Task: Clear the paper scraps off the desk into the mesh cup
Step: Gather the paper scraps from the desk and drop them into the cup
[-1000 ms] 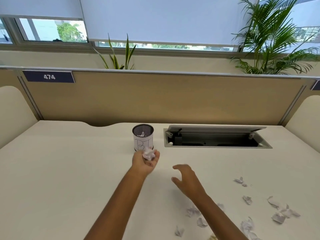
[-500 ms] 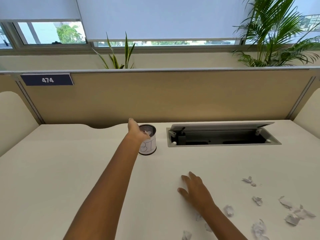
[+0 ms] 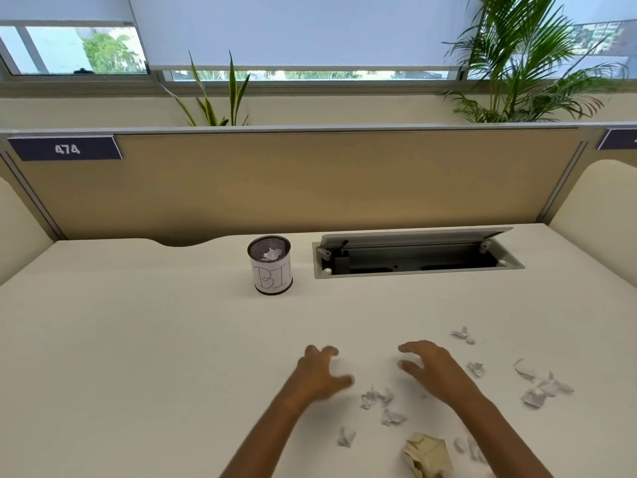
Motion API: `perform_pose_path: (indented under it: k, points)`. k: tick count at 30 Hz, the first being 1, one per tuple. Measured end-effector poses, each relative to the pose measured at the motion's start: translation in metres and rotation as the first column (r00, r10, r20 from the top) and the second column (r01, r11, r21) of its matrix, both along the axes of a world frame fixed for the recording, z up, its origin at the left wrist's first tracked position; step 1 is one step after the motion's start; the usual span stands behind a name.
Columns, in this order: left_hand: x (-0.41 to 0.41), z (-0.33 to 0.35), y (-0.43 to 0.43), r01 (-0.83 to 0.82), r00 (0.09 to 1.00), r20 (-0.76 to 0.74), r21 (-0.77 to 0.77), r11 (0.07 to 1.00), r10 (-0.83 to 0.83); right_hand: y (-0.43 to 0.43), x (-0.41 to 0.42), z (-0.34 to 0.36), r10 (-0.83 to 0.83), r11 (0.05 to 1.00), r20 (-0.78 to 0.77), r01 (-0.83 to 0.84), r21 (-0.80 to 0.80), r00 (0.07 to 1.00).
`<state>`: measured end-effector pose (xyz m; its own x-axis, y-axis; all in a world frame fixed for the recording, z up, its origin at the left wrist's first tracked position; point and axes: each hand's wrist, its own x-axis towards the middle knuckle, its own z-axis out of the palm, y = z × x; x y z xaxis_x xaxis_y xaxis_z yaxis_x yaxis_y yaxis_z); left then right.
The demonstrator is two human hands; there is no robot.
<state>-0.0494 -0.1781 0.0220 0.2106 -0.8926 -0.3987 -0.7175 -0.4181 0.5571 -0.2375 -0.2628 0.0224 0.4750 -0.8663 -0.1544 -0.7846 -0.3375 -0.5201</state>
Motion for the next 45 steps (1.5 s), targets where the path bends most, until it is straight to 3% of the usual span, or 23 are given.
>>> perform_pose_path:
  k: [4, 9, 15, 20, 22, 25, 28, 30, 36, 42, 45]
  points:
    - [-0.037, -0.012, 0.021, 0.172, 0.984, 0.068, -0.064, 0.983, -0.167, 0.022, -0.018, -0.001, 0.015, 0.992, -0.063, -0.007, 0.128, 0.998]
    - [-0.069, -0.012, 0.019, 0.187, 0.982, 0.050, -0.139, 0.972, -0.182, 0.046, -0.006, -0.006, 0.057, 0.995, -0.141, -0.045, 0.093, 0.988]
    - [-0.081, -0.018, 0.018, 0.001, 1.000, -0.021, -0.299, 0.954, -0.008, 0.061, 0.010, -0.015, -0.053, 0.993, -0.043, 0.048, -0.105, 0.998]
    - [-0.075, -0.013, 0.018, -0.206, 0.966, -0.221, -0.333, 0.920, 0.136, 0.056, 0.017, -0.007, -0.059, 0.996, 0.125, 0.066, -0.057, 0.990]
    - [-0.068, -0.010, 0.020, -0.383, 0.854, -0.464, -0.257, 0.887, 0.235, 0.052, 0.017, 0.002, -0.093, 0.995, 0.265, 0.095, 0.005, 0.960]
    - [-0.058, 0.001, 0.024, -0.605, 0.483, -0.795, 0.000, 0.796, 0.367, 0.055, 0.021, 0.021, -0.139, 0.989, 0.445, 0.102, 0.105, 0.885]
    - [-0.050, 0.012, 0.027, -0.667, 0.054, -0.924, 0.249, 0.703, 0.379, 0.065, 0.034, 0.036, -0.060, 0.997, 0.463, 0.028, 0.076, 0.884]
    - [-0.045, 0.015, 0.026, -0.646, -0.143, -0.919, 0.368, 0.669, 0.367, 0.073, 0.045, 0.041, 0.017, 1.000, 0.417, -0.023, 0.010, 0.909]
    - [-0.034, 0.013, 0.030, -0.605, -0.355, -0.838, 0.544, 0.582, 0.414, 0.094, 0.083, 0.047, 0.120, 0.993, 0.230, -0.114, -0.038, 0.966]
    - [-0.016, 0.010, 0.028, -0.558, -0.569, -0.771, 0.618, 0.554, 0.286, 0.074, 0.074, 0.045, 0.155, 0.987, 0.523, -0.112, -0.114, 0.838]
    - [-0.004, 0.007, 0.024, -0.584, -0.564, -0.774, 0.620, 0.524, 0.287, 0.057, 0.069, 0.034, 0.079, 0.993, 0.557, -0.019, -0.113, 0.827]
